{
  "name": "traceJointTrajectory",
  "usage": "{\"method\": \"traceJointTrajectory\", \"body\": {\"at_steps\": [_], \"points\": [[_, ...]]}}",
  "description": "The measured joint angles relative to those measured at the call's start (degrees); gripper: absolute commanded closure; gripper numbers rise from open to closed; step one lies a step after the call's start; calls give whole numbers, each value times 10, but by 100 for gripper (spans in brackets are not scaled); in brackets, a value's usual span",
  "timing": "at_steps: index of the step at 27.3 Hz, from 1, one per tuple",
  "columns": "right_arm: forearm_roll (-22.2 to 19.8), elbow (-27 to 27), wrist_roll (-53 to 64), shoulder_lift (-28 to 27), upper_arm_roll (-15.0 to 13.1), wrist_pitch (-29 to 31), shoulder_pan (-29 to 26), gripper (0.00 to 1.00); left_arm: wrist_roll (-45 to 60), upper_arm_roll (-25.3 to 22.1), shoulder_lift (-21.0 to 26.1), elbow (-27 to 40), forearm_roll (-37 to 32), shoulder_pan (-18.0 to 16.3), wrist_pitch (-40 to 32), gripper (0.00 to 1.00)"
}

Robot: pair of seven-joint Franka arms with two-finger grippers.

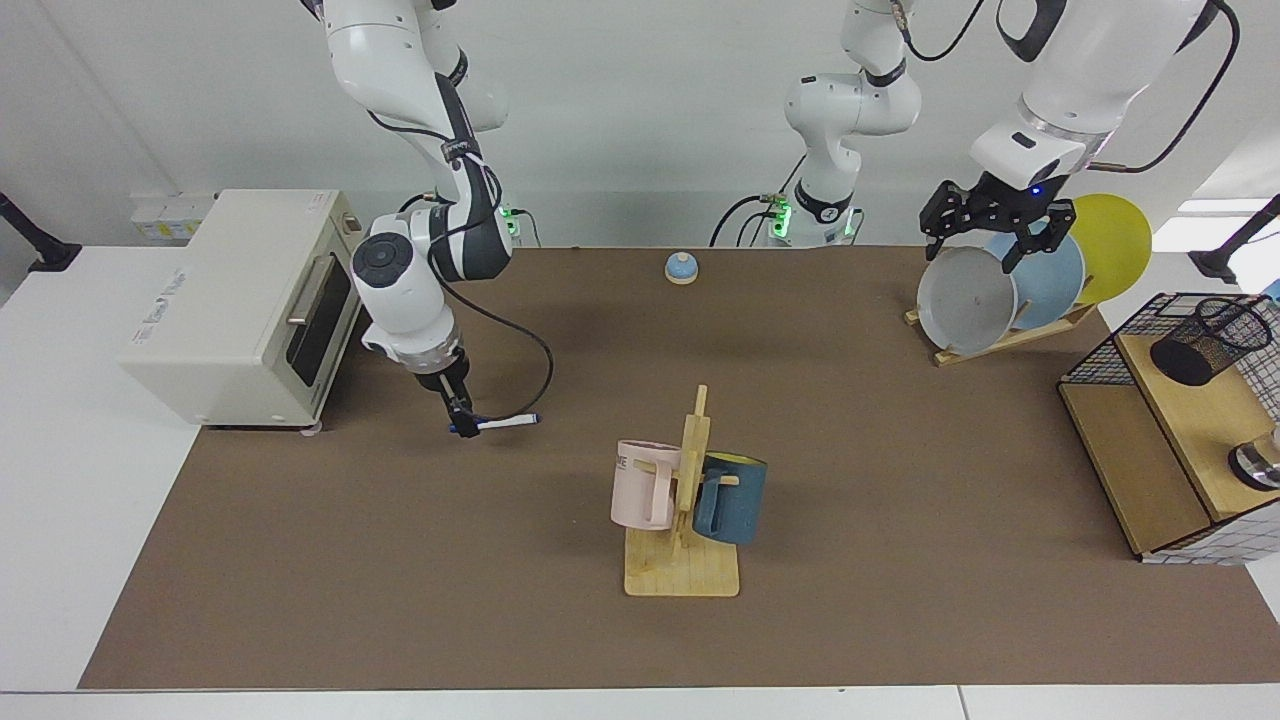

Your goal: Put markers into pen holder

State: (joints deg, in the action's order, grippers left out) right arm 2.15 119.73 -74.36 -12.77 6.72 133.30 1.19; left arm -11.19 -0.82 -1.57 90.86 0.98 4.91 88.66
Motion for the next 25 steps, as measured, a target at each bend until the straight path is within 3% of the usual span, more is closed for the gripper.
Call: {"method": "traceJointTrajectory", "body": {"at_steps": [8, 25], "points": [[8, 0, -42, -30, 1, 45, 0, 0, 0, 0, 0, 0, 0, 0, 0, 0], [10, -1, -63, -35, 3, 48, 17, 0, 0, 0, 0, 0, 0, 0, 0, 0]]}}
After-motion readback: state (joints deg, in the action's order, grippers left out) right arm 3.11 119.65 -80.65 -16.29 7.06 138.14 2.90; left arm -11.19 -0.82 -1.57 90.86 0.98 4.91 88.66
